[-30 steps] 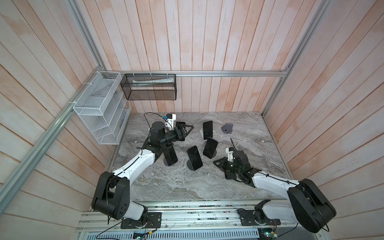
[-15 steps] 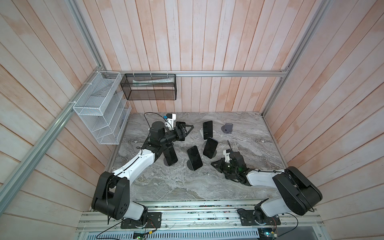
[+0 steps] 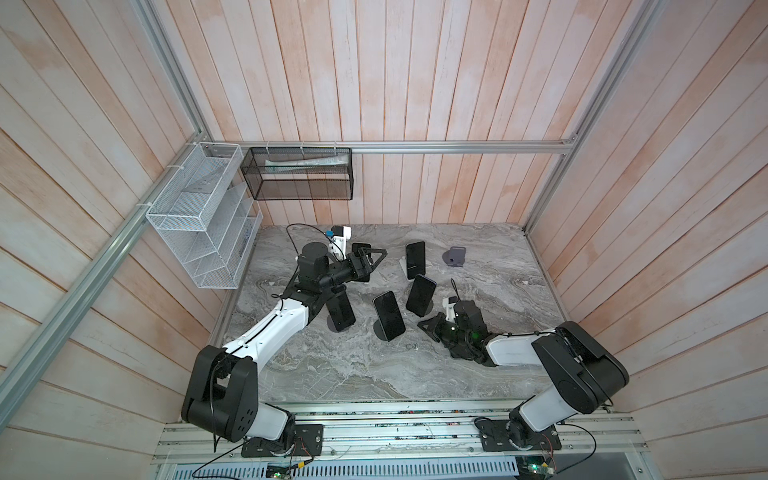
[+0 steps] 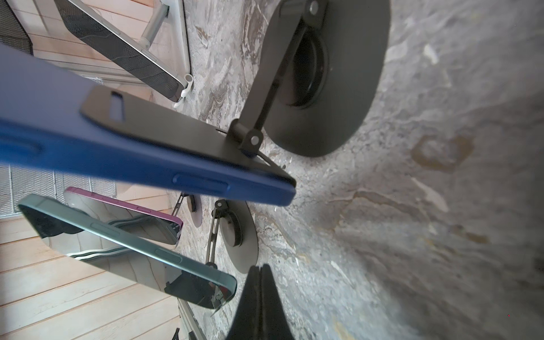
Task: Remove the phone from the phone stand
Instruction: 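Close the right gripper on the edge of the blue phone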
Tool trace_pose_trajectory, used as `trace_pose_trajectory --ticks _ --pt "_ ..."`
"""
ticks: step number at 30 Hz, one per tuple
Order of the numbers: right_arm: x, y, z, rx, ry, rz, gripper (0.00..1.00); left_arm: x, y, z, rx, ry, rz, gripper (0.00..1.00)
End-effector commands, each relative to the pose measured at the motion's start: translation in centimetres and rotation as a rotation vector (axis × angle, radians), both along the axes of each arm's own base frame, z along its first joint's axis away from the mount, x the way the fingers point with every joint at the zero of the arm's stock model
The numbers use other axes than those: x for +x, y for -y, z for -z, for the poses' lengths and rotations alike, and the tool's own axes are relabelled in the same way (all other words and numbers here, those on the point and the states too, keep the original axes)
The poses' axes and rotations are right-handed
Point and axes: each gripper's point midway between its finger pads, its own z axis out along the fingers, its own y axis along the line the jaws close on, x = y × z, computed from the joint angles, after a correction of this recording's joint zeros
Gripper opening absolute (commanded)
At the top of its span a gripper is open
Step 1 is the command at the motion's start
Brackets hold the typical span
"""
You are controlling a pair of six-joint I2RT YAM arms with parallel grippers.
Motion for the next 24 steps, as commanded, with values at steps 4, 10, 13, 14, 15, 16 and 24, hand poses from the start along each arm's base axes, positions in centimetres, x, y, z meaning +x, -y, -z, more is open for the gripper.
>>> trace_pose_trajectory --ticks 4,10,13,14,15,16,24 --pt "1.3 -0.7 -0.7 0.004 0.024 0.011 0.02 -0.2 -0.4 -2.7 -0.018 0.07 -0.002 0.94" --pt "1.6 -0.7 -0.4 -0.001 0.021 0.017 0.01 -0.3 -0.4 -2.8 -0.019 0.071 -0.003 0.94" --pt "1.9 -0.6 -0.4 0.003 0.023 0.036 0.01 -0.4 -0.4 -3.0 -0.021 0.076 -0.003 0.94" --pt "2.0 -0.6 -0.4 -0.001 0.022 0.04 0.01 -0.3 -0.5 -3.0 -0.02 0.077 -0.006 0.94" --pt "2.0 -0.5 -0.3 -0.005 0.021 0.042 0.01 -0.4 -0.5 -3.0 -0.02 0.078 -0.006 0.94" --pt "2.1 -0.6 -0.3 -0.005 0.02 0.043 0.01 -0.4 -0.5 -3.1 -0.02 0.079 -0.006 0.94" --pt "2.7 -0.7 0.0 -0.001 0.012 0.061 0.0 -0.3 -0.6 -3.0 -0.02 0.078 -0.011 0.94"
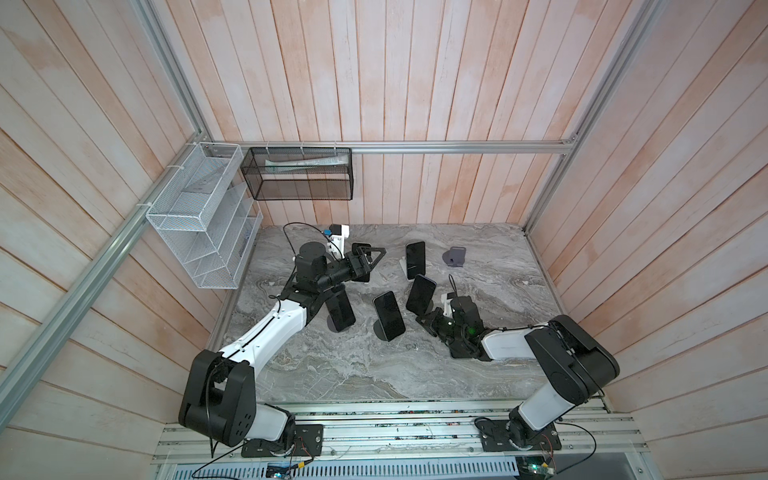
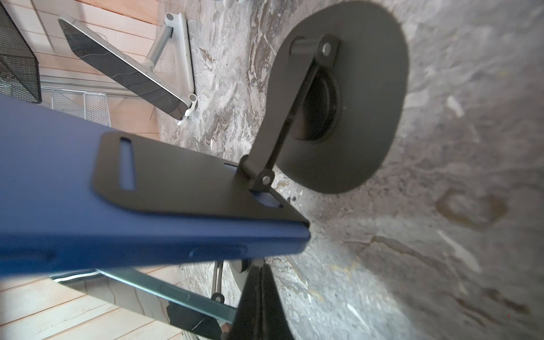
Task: Remove the phone from the phone stand
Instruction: 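Close the right gripper on the edge of the blue phone, then lift the blue phone up off its dark stand with the right gripper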
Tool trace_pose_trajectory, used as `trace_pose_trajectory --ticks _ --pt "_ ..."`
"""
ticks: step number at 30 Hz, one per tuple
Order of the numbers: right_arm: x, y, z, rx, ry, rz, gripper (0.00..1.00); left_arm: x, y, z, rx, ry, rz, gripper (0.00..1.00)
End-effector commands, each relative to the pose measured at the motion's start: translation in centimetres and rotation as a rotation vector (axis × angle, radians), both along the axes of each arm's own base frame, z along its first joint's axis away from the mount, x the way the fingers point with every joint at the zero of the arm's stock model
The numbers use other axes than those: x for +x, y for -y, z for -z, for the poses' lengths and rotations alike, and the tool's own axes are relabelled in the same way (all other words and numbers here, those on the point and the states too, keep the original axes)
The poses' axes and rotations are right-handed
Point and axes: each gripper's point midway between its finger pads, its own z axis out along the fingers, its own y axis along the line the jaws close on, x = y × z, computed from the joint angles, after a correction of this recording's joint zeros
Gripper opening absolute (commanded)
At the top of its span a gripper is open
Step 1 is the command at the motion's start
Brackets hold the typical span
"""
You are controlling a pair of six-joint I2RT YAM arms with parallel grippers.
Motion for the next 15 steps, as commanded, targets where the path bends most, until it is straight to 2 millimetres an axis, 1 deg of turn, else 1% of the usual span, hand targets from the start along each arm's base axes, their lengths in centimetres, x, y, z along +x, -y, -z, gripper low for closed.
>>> trace_pose_trajectory --ticks 1,11,15 --pt "0.99 -0.09 0.06 -0.005 0.005 0.032 0.01 -0.01 -0.41 -2.22 -0.013 0.06 -0.007 0.94" --pt "1.63 0.06 0.32 -0.007 -0.007 0.053 0.0 0.14 -1.08 -2.64 -0.02 0.068 -0.025 0.94" --pt "1.87 0.57 0.72 -0.04 -0.017 0.06 0.0 0.15 -1.16 -2.71 -0.024 0.067 -0.026 0.94"
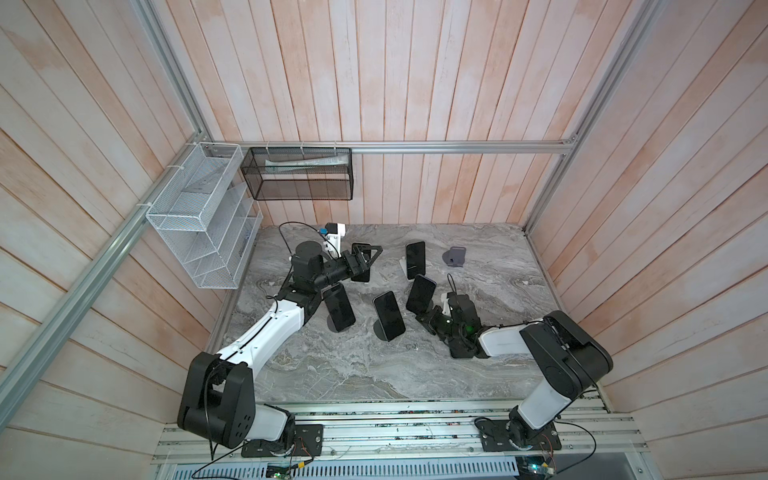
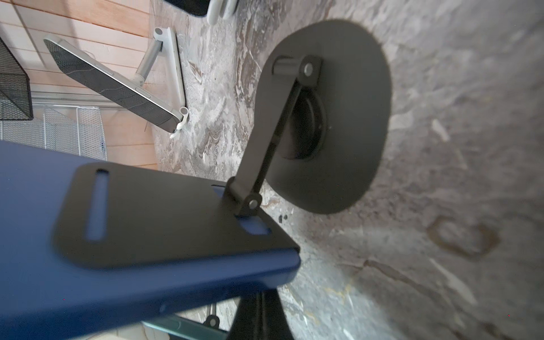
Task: Remove the phone from the phone stand
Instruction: 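Lift the blue phone up off its dark stand with the right gripper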
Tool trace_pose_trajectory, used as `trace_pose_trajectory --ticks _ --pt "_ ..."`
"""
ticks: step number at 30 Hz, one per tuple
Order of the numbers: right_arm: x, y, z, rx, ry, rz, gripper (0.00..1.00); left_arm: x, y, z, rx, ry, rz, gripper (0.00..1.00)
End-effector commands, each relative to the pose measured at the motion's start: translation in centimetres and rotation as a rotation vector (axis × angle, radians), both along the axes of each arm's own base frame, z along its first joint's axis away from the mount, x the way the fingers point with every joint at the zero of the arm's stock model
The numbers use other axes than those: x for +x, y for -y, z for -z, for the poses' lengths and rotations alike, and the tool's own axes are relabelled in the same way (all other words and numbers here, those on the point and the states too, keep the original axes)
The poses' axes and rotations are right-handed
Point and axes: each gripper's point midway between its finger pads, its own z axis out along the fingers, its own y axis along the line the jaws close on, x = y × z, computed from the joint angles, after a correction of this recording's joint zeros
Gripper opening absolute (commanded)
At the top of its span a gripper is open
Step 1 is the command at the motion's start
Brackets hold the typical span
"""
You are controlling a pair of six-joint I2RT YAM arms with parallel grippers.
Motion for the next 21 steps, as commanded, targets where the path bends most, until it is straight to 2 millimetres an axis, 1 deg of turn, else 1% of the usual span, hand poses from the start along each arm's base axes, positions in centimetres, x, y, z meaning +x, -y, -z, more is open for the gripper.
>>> trace_pose_trajectory --ticks 1,10,13,21 --pt "0.8 0.4 0.2 -0.028 0.001 0.021 0.0 -0.2 -0.3 -2.3 -0.02 0.058 -0.005 0.94" --pt "0.9 0.9 0.9 -0.037 -0.009 0.035 0.0 -0.2 -0.5 -2.5 -0.025 0.062 -0.01 0.93" --pt "1.0 0.9 0.7 -0.036 -0.004 0.035 0.0 -0.2 -0.6 -2.6 -0.026 0.063 -0.011 0.93" --pt "1.3 1.8 0.5 -0.056 -0.002 0.046 0.0 -0.2 -0.6 -2.7 -0.031 0.063 -0.008 0.93"
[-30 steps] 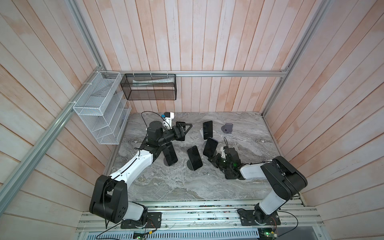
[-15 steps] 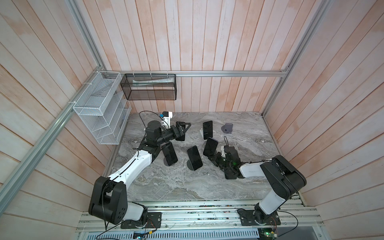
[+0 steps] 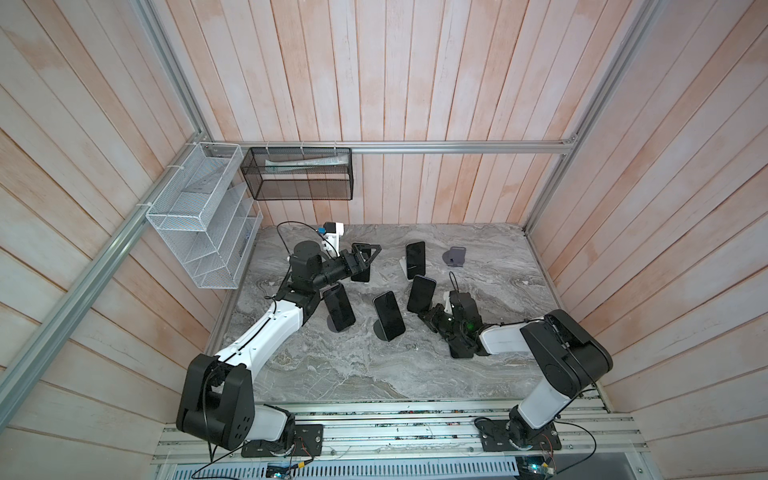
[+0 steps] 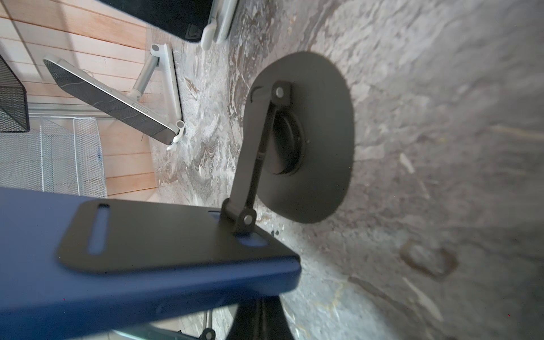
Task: Remove the phone from the phone stand
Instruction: 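Lift the blue phone up off its dark stand with the right gripper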
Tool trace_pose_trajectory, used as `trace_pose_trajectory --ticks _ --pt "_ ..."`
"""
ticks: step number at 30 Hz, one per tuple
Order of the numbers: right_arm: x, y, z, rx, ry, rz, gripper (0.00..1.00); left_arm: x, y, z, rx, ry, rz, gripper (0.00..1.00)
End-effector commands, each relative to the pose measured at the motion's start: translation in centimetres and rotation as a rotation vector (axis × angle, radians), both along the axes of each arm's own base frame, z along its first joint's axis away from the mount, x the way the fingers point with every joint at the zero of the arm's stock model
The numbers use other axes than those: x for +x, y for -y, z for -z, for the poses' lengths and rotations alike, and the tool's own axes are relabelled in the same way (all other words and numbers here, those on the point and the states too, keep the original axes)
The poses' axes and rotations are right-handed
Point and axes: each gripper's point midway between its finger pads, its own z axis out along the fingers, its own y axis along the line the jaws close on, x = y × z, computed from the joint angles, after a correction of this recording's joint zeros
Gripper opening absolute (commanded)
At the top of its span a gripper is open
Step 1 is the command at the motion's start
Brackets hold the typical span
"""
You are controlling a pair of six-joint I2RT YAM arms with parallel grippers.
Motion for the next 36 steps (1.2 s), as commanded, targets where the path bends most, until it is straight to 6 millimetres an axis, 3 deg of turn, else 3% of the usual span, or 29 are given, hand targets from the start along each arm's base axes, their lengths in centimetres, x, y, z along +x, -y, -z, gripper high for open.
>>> trace_pose_trajectory --ticks 1,17,24,30,36 --pt "0.5 0.9 0.2 -0.036 -0.001 0.021 0.0 -0.2 -0.3 -2.3 -0.024 0.06 -0.002 0.93" --pt "1.6 2.4 -0.7 -0.074 0.028 0.022 0.0 -0.1 -0.2 -2.0 -0.028 0.053 0.002 0.93" --pt "0.4 3.8 -3.3 -0.154 0.087 0.01 0.06 -0.1 -0.2 -1.9 -0.025 0.05 0.001 0.93" --pt "-1.1 6.6 -6.4 -0.375 0.163 -0.034 0.26 -0.2 0.0 -2.0 -0.023 0.05 0.013 0.93" --pt "-0.4 7.0 -12.8 -0.569 0.328 -0.184 0.74 -0.9 1.8 -1.4 0.021 0.054 0.05 0.93"
